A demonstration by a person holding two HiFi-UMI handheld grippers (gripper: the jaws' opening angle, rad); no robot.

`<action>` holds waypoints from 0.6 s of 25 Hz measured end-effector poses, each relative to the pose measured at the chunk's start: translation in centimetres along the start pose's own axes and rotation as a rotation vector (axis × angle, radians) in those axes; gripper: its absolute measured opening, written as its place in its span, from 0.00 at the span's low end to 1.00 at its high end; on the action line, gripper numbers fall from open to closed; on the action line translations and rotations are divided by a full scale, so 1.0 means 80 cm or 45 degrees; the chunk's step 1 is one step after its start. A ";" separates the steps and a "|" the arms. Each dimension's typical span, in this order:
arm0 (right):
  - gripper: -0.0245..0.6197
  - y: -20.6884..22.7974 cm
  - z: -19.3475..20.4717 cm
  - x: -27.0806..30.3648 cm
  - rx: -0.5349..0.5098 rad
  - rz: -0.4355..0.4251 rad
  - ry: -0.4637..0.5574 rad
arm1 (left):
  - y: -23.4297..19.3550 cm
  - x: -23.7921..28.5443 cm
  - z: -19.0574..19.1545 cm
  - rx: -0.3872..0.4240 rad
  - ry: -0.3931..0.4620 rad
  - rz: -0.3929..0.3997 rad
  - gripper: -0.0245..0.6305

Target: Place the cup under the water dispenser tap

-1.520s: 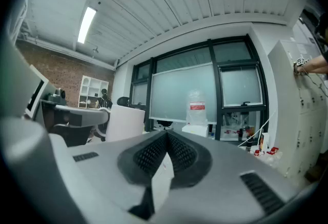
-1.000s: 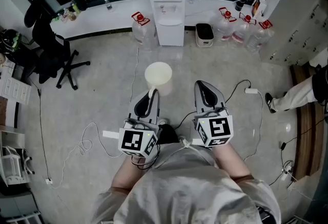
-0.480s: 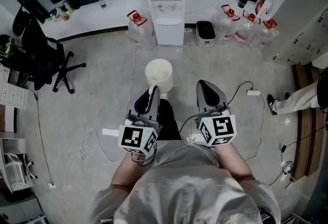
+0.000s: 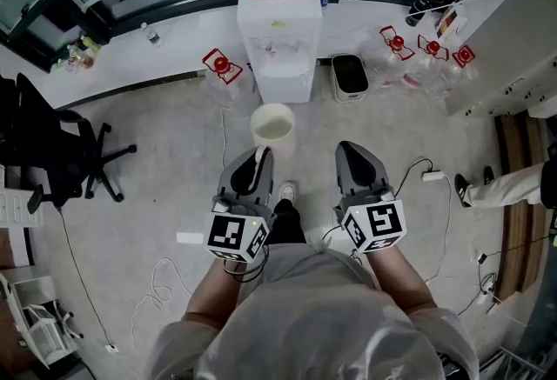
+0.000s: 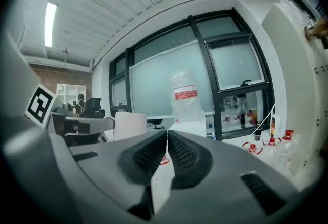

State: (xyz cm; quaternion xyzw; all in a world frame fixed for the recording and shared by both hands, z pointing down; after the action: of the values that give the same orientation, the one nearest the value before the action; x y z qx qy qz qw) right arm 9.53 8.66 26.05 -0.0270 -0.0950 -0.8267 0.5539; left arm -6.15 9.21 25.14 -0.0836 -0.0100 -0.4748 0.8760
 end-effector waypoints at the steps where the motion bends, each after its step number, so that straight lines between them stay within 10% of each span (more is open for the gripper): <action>1: 0.08 0.002 -0.003 0.025 0.000 0.004 -0.012 | -0.020 0.019 -0.006 0.001 -0.001 0.010 0.11; 15: 0.08 0.057 0.015 0.273 -0.044 0.011 -0.173 | -0.172 0.197 0.015 -0.026 -0.028 0.056 0.11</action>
State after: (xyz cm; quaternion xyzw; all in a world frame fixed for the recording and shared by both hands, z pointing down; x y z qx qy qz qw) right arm 5.22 -12.68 31.05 -0.0929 -0.1179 -0.8222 0.5491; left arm -8.91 -11.06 29.77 -0.0978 -0.0128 -0.4547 0.8851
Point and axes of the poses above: the fingertips, and each gripper's own axes: x forward along the fingers, y to its right, z out of its underside, the point moved 1 cm from there along -x, backward along the fingers, and after that the axes turned 4 degrees about z, right-handed, at the moved point
